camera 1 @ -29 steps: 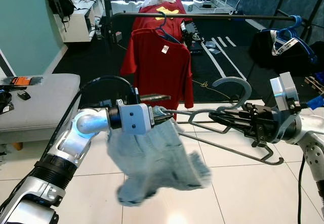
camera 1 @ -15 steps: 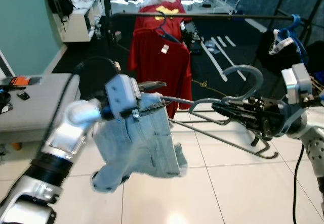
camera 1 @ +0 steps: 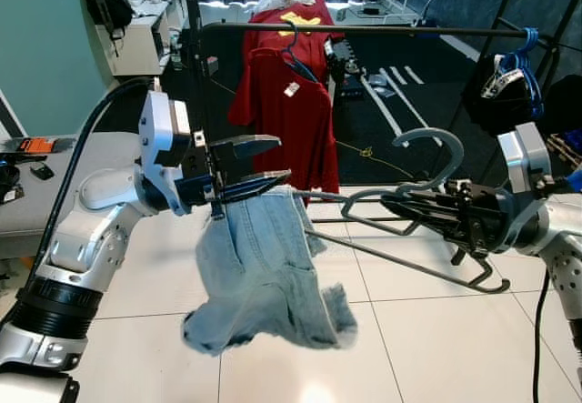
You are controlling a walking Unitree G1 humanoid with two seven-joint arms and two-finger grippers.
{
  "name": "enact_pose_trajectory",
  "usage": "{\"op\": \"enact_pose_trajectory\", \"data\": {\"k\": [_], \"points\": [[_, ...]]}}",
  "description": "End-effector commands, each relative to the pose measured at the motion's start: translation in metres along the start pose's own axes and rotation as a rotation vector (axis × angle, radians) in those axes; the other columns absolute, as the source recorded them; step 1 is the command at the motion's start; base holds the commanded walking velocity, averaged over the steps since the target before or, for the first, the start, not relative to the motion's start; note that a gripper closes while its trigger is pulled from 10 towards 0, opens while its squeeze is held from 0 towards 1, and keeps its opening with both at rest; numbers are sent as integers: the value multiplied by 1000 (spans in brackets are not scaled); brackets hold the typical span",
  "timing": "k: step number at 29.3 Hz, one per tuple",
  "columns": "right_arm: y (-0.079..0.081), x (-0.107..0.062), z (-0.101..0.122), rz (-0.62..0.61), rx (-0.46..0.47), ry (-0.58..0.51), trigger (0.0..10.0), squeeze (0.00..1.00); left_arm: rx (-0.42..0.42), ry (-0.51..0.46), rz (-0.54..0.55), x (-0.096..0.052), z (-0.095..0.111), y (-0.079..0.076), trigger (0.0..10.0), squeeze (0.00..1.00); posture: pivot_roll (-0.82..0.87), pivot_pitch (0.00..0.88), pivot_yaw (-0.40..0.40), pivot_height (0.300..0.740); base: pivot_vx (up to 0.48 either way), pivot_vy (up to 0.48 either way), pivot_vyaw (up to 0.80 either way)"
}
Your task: Hang hanger
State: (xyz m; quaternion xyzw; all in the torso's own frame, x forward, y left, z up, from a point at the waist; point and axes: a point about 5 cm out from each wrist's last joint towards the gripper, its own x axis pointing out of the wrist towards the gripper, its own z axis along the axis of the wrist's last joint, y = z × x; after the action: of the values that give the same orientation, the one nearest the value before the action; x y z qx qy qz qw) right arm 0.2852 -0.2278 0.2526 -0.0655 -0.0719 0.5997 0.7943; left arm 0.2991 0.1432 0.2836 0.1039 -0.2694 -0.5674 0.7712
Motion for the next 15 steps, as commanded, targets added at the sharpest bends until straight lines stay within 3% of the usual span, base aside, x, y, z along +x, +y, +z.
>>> {"op": "enact_pose_trajectory", "data": {"k": [1, 9, 11, 15], "points": [[0, -1, 6, 8, -13, -27, 10000, 0, 4, 4, -11, -2, 5, 2, 10000, 0, -14, 9, -10, 740, 0, 0, 0], [-1, -3, 7, 17, -5, -28, 10000, 0, 17, 70, -46, -13, 4, 5, 10000, 0, -10, 4, -16, 740, 0, 0, 0], [1, -3, 7, 69, 22, -1, 10000, 0, 33, 174, -150, -20, -9, -8, 10000, 0, -10, 9, -19, 740, 0, 0, 0], [1, -3, 7, 81, 27, 3, 10000, 0, 32, 207, -177, -18, -16, -13, 10000, 0, -12, 10, -18, 740, 0, 0, 0]]}}
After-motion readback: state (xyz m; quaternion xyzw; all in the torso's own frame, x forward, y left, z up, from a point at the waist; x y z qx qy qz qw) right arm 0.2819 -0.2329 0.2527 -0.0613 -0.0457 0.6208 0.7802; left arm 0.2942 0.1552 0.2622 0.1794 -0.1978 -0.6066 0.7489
